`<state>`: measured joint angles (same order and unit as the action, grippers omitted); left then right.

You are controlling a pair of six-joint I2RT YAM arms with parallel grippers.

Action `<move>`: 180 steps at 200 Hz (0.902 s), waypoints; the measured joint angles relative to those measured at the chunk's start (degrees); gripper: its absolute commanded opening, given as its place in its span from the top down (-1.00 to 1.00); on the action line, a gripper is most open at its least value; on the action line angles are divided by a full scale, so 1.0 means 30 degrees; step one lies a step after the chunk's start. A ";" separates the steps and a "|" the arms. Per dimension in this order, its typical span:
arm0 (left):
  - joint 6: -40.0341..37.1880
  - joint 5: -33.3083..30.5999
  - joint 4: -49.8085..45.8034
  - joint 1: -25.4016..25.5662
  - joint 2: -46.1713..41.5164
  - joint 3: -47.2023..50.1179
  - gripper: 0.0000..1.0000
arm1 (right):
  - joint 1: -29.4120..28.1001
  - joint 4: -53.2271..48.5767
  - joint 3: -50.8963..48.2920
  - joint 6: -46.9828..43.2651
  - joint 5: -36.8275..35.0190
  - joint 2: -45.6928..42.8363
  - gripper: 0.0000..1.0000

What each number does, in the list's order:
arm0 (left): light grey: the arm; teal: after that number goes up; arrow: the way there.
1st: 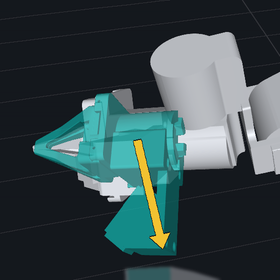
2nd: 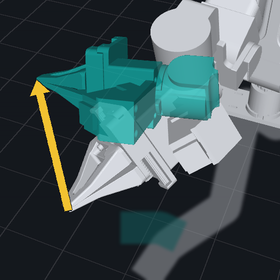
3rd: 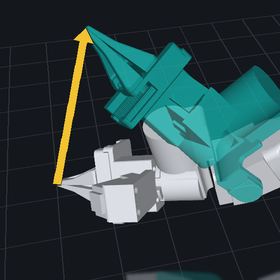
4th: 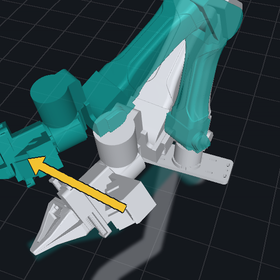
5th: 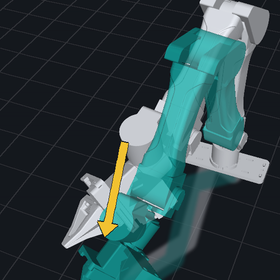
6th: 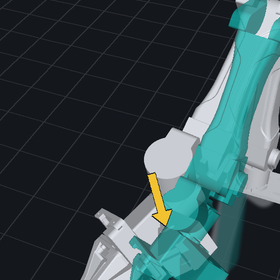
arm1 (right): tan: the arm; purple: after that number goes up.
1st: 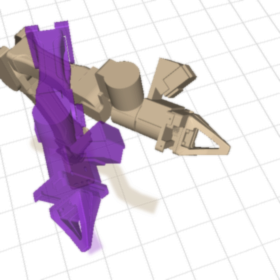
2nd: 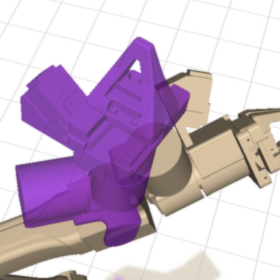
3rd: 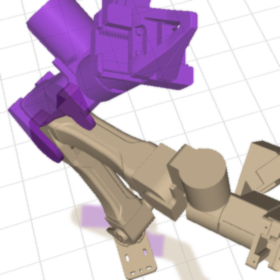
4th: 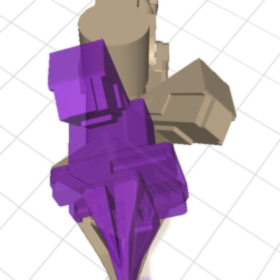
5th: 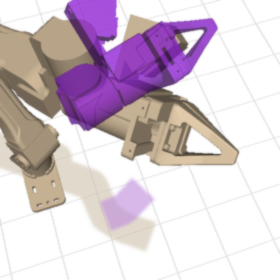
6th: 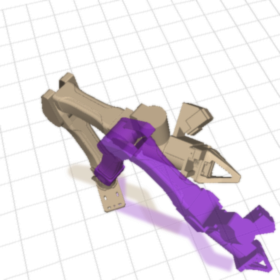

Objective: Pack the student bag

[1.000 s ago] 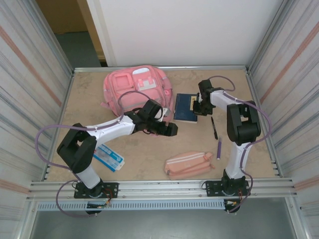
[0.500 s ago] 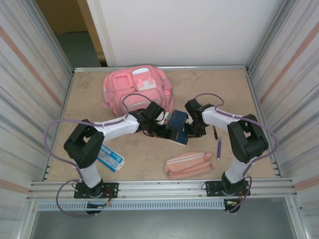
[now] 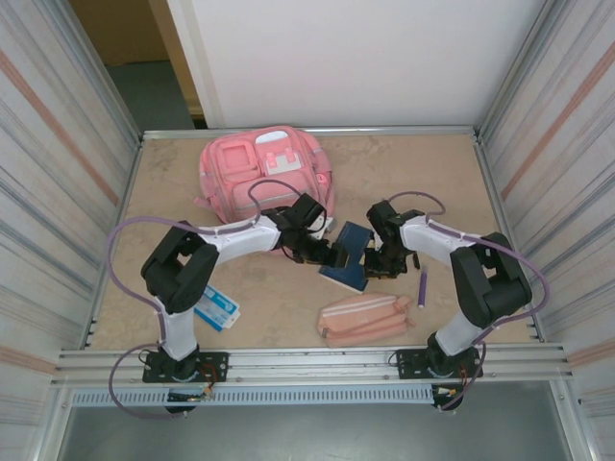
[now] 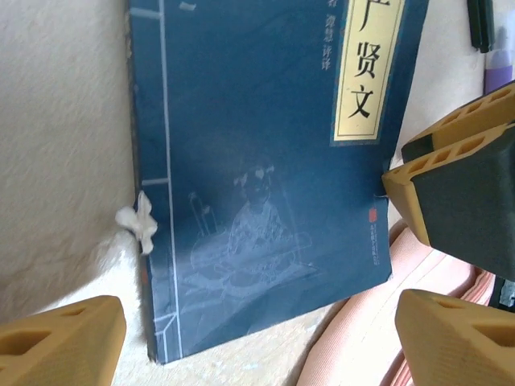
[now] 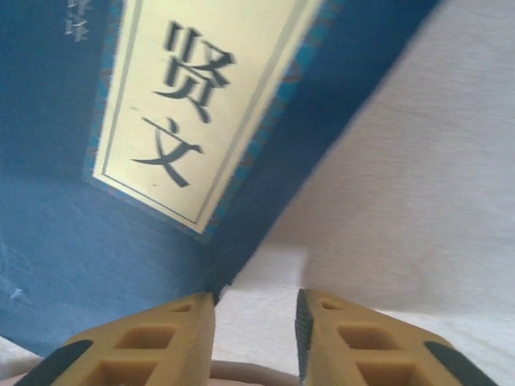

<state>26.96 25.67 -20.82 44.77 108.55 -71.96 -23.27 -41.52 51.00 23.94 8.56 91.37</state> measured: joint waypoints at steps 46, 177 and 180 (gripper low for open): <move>-0.0415 -0.0357 0.0007 0.0066 0.2280 -0.2900 -0.74 | 0.3220 0.1902 -0.0947 0.0189 0.0947 -0.2018 0.25; 0.0313 0.0211 -0.0117 -0.0291 0.4087 -0.4415 -0.71 | 0.4765 0.5078 -0.0962 0.0372 0.5326 0.0787 0.80; 0.0393 0.0240 -0.0036 -0.0306 0.4087 -0.4364 -0.71 | 0.4772 0.5049 -0.0918 0.0364 0.5333 0.0816 0.80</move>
<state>28.14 26.39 -20.93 43.86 120.81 -85.06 -8.95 -26.37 48.25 25.04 24.56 93.82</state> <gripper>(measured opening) 0.856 0.107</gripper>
